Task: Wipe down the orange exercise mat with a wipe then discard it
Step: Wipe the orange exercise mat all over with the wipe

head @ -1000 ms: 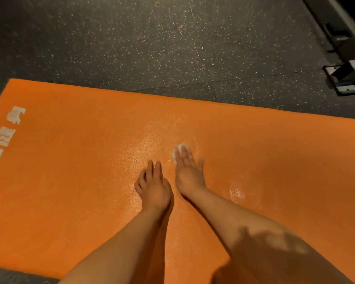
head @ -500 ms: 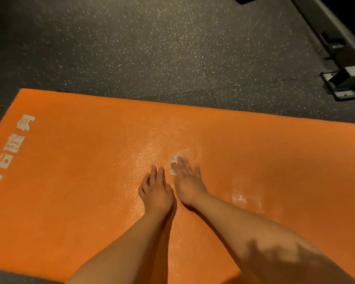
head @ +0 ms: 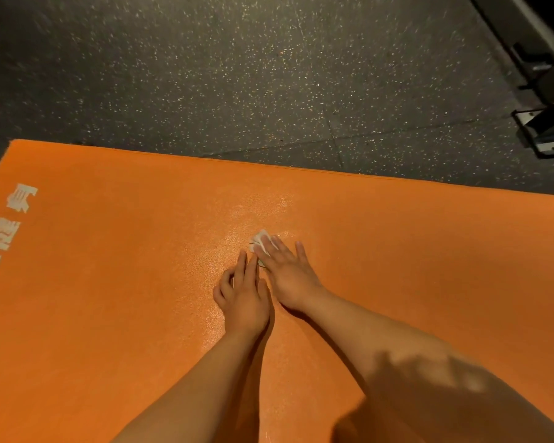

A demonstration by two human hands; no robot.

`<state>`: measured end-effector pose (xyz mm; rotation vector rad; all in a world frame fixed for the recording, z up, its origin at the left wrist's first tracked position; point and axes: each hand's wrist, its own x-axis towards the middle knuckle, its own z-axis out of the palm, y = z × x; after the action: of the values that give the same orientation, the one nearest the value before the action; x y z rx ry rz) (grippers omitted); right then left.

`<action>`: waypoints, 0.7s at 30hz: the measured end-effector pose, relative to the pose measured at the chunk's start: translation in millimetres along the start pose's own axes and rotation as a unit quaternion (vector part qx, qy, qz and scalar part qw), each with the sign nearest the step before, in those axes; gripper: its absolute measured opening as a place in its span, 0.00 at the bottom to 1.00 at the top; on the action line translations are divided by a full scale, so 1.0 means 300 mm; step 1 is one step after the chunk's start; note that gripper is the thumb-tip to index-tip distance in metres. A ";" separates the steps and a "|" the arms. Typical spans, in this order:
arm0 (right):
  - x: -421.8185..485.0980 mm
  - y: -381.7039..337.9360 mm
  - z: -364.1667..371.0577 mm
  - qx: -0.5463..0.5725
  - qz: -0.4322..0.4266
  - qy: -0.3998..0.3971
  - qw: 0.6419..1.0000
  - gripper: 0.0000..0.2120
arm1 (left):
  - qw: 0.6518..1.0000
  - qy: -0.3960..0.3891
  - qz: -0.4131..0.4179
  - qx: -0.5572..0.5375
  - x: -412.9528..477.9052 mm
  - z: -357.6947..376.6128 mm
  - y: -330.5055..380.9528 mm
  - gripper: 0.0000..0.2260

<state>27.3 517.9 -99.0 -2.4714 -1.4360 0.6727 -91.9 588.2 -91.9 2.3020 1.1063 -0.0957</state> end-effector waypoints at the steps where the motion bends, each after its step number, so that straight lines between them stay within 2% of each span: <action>1: -0.003 0.033 -0.004 -0.017 0.014 0.011 1.000 0.31 | 1.000 0.003 0.000 0.013 -0.002 0.005 -0.001 0.23; 3: -0.027 0.085 -0.014 -0.013 0.118 0.046 0.992 0.32 | 0.999 0.001 -0.017 0.044 0.002 0.012 0.022 0.24; 5: -0.053 0.096 -0.022 0.034 0.239 0.083 0.967 0.29 | 0.997 -0.026 -0.049 0.046 0.013 0.019 0.071 0.25; 6: -0.064 0.080 -0.018 0.055 0.260 0.091 0.960 0.28 | 0.996 -0.040 -0.058 0.046 0.015 0.025 0.091 0.26; 7: -0.074 0.054 -0.009 0.066 0.249 0.088 0.962 0.28 | 0.996 -0.049 -0.061 0.049 0.015 0.029 0.101 0.26; 10: -0.110 -0.006 0.027 0.058 0.098 0.031 0.993 0.27 | 0.996 -0.051 -0.037 0.063 0.009 0.021 0.069 0.24; 12: -0.126 0.023 0.030 0.021 0.041 0.024 0.999 0.30 | 0.996 -0.049 -0.013 0.079 -0.001 0.002 0.038 0.24; 13: -0.130 0.049 0.024 0.007 0.059 0.032 0.998 0.34 | 0.995 -0.053 -0.008 0.082 0.000 -0.007 0.030 0.24; 17: -0.153 0.101 -0.016 0.031 0.272 0.094 0.957 0.38 | 0.993 -0.067 -0.021 0.095 0.004 -0.010 0.056 0.25; 19: -0.141 0.058 -0.010 0.051 0.275 0.103 0.955 0.38 | 0.993 -0.070 -0.031 0.094 0.004 -0.005 0.072 0.25; 21: -0.111 0.008 0.001 0.082 0.208 0.070 0.972 0.35 | 0.994 -0.066 -0.037 0.082 0.007 -0.012 0.081 0.25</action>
<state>15.0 488.0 -90.7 -2.6436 -0.7814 0.6417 -73.2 579.6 -78.2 2.3590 1.1528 -0.3735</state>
